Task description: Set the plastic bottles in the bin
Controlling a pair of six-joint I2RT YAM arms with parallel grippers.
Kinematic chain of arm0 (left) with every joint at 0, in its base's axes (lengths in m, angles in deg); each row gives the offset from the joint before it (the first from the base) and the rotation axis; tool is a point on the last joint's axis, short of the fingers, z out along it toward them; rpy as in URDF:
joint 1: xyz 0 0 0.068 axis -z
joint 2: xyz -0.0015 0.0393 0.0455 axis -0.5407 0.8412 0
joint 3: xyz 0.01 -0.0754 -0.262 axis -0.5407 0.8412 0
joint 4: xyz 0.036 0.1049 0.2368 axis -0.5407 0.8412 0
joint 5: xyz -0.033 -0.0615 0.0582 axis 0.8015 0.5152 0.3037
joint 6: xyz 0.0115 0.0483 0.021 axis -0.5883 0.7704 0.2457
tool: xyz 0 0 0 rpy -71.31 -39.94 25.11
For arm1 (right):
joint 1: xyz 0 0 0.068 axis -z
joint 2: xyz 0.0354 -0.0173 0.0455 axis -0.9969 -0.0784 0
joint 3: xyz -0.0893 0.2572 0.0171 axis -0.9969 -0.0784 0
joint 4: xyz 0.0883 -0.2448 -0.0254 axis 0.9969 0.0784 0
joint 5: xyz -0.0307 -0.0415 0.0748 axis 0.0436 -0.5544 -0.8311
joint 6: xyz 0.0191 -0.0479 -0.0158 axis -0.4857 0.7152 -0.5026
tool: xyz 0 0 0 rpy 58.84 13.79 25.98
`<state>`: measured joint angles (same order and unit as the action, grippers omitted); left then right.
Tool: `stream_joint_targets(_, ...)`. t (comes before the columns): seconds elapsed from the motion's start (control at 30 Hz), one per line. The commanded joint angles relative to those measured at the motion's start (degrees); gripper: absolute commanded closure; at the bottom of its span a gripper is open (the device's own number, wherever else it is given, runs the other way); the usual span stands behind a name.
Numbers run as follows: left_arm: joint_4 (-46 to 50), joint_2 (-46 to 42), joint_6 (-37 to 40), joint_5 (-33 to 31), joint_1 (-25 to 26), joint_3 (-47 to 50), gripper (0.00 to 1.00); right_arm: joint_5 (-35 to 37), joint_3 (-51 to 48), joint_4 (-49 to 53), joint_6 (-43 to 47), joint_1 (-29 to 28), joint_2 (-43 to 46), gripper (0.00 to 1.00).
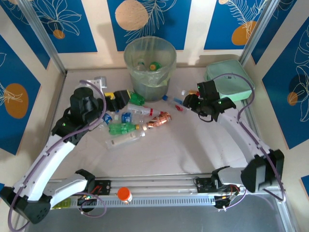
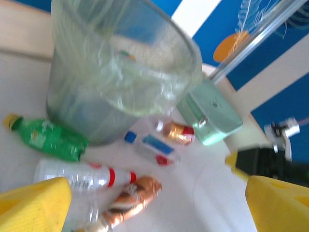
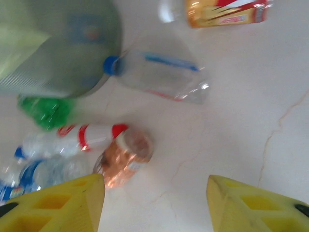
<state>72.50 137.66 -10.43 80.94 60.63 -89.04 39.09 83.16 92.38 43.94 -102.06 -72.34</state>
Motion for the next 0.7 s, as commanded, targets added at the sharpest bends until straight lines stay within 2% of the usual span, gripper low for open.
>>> stream_joint_targets(0.0, 4.2, -2.8, -0.1, 5.3, 0.2, 3.0, 0.07, 1.7, 5.9, 3.7, -13.2, 4.2, -6.4, 0.39)
stream_joint_targets(0.1, 4.8, -5.9, 0.3, 6.8, 0.2, 5.3, 0.06, 4.6, 14.1, 10.1, -22.8, 6.2, -15.4, 0.39)
stream_joint_targets(0.17, 5.5, -7.2, 0.1, 7.4, 0.2, 5.9, 0.06, 3.8, 18.2, 11.1, -27.7, 7.7, -21.1, 0.38)
stream_joint_targets(0.27, 5.7, -9.1, -0.2, 8.9, 0.2, 6.8, 0.05, 1.0, 22.7, 11.1, -34.5, 9.7, -27.8, 0.29)
stream_joint_targets(0.5, 9.8, -11.8, 1.5, 7.9, 0.4, 6.7, 0.05, 0.8, 41.0, 19.8, -40.9, 10.6, -44.5, 0.01)
stream_joint_targets(0.67, 10.9, -12.1, 2.3, 7.0, 0.5, 6.7, 0.05, 1.3, 51.5, 24.5, -44.0, 10.5, -52.7, 0.01)
